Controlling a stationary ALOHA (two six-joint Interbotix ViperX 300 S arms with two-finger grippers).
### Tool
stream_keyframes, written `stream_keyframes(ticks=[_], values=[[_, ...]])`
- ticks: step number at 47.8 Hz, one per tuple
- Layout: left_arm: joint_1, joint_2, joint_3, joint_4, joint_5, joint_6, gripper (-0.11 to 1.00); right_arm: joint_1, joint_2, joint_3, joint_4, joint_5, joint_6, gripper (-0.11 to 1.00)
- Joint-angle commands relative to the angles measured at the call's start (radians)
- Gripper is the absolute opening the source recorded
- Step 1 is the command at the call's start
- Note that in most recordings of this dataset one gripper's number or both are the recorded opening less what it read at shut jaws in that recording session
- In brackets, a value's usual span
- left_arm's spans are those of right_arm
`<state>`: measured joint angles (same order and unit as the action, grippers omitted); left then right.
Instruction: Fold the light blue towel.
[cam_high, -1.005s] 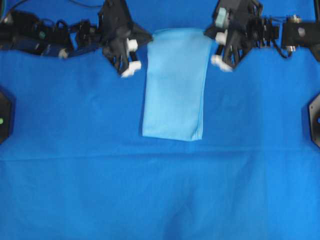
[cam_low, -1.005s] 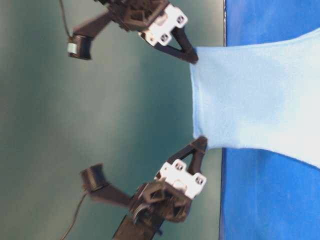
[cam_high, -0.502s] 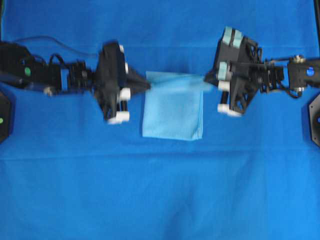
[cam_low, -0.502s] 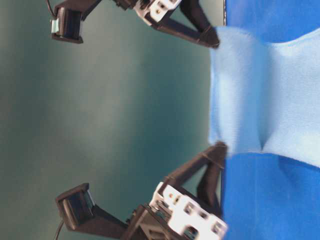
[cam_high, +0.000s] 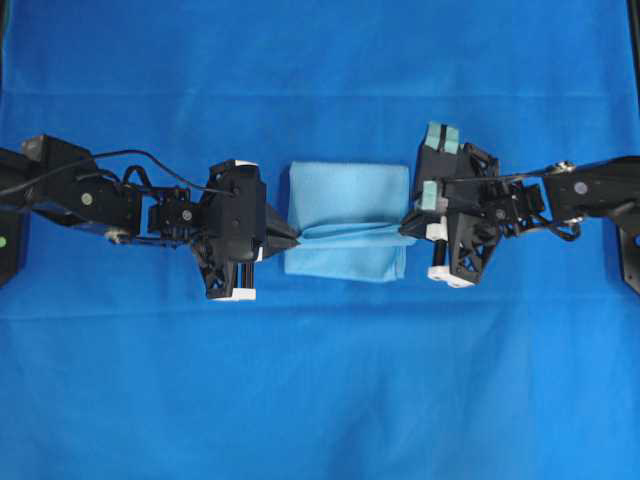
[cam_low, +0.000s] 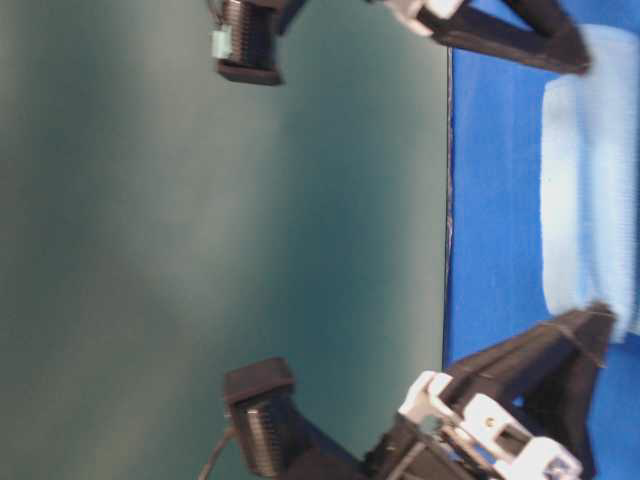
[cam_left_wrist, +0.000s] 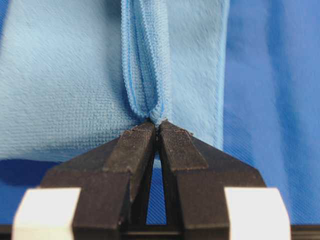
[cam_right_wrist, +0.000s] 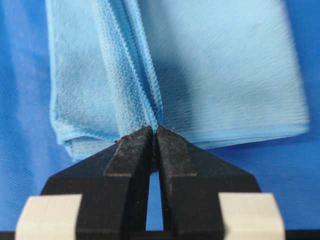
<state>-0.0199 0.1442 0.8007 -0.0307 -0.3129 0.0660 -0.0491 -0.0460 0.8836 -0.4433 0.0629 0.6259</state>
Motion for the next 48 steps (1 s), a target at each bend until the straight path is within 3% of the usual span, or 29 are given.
stream_keyframes(ticks=[1,16,20,22,30,32,38,48], values=[[-0.015,0.006,-0.012,-0.002,-0.014,-0.002,0.02,0.014,0.005,-0.012,0.008,-0.02,0.009,0.04],[0.002,0.026,-0.026,-0.002,-0.02,-0.009,0.03,0.014,0.02,-0.035,0.008,-0.029,0.028,0.05],[0.003,0.029,-0.031,-0.002,-0.02,-0.009,0.09,0.014,0.029,-0.049,0.008,-0.037,0.028,0.06],[0.003,0.029,-0.034,-0.002,-0.02,-0.009,0.18,0.015,0.034,-0.055,0.006,-0.037,0.028,0.12],[0.003,0.026,-0.035,-0.002,-0.018,-0.008,0.6,0.023,0.037,-0.069,0.005,-0.023,0.026,0.62],[0.003,0.021,-0.035,-0.002,-0.014,-0.005,0.68,0.026,0.031,-0.069,0.006,-0.014,0.026,0.67],[0.003,-0.023,-0.032,-0.002,0.021,0.008,0.69,0.035,-0.011,-0.075,0.006,0.037,0.028,0.61],[0.003,-0.166,-0.026,0.0,0.137,0.012,0.66,0.08,-0.153,-0.089,0.003,0.155,0.018,0.62]])
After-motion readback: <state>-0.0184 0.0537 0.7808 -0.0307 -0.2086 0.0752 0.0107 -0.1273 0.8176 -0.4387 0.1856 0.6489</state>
